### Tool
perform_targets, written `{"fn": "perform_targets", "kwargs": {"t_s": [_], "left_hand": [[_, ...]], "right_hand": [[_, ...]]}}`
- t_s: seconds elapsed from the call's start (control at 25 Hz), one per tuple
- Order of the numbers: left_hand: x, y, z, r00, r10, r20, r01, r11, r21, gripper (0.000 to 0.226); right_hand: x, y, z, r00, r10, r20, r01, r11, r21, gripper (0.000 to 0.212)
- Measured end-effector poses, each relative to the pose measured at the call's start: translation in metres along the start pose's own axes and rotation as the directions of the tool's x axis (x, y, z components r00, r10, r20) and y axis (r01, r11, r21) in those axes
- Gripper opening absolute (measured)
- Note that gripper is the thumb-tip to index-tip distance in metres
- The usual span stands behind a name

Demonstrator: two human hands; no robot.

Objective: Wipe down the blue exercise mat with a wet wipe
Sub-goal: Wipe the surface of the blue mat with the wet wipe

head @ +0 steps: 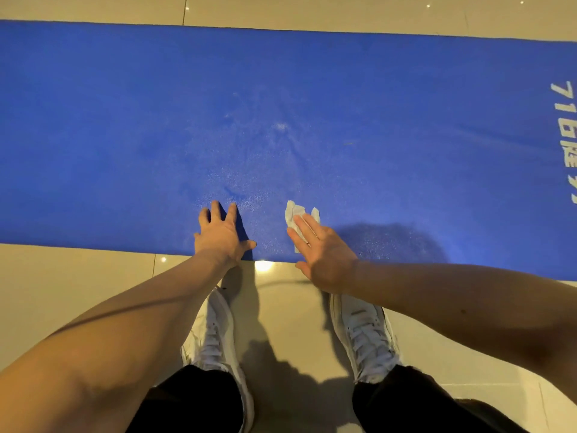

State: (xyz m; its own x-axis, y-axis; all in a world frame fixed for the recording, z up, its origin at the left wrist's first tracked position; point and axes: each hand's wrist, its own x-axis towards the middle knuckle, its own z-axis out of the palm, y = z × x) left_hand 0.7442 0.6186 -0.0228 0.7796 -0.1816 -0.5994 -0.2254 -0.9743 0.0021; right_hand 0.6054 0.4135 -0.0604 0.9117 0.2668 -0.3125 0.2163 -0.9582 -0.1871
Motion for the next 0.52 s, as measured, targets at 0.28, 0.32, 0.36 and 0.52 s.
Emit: {"fn": "perform_targets", "kwargs": {"t_s": [0.28, 0.32, 0.36, 0.52], "left_hand": [[0.001, 0.005, 0.000, 0.999, -0.031, -0.029, 0.031, 1.000, 0.001, 0.105], [0.003, 0.004, 0.002, 0.999, -0.030, -0.035, 0.030, 1.000, -0.004, 0.106], [0.004, 0.004, 0.003, 0.999, -0.028, -0.039, 0.028, 1.000, -0.005, 0.106], [0.005, 0.003, 0.000, 0.999, -0.021, -0.041, 0.022, 1.000, 0.021, 0.105]], "right_hand": [[-0.038, 0.010, -0.004, 0.990, 0.066, 0.127, -0.053, 0.993, -0.103, 0.081], [-0.044, 0.010, -0.003, 0.981, 0.121, 0.149, -0.107, 0.989, -0.098, 0.083], [-0.049, 0.007, -0.004, 0.970, 0.175, 0.167, -0.164, 0.983, -0.080, 0.087], [-0.028, -0.029, -0.009, 0.972, 0.202, 0.116, -0.208, 0.977, 0.039, 0.088]]}}
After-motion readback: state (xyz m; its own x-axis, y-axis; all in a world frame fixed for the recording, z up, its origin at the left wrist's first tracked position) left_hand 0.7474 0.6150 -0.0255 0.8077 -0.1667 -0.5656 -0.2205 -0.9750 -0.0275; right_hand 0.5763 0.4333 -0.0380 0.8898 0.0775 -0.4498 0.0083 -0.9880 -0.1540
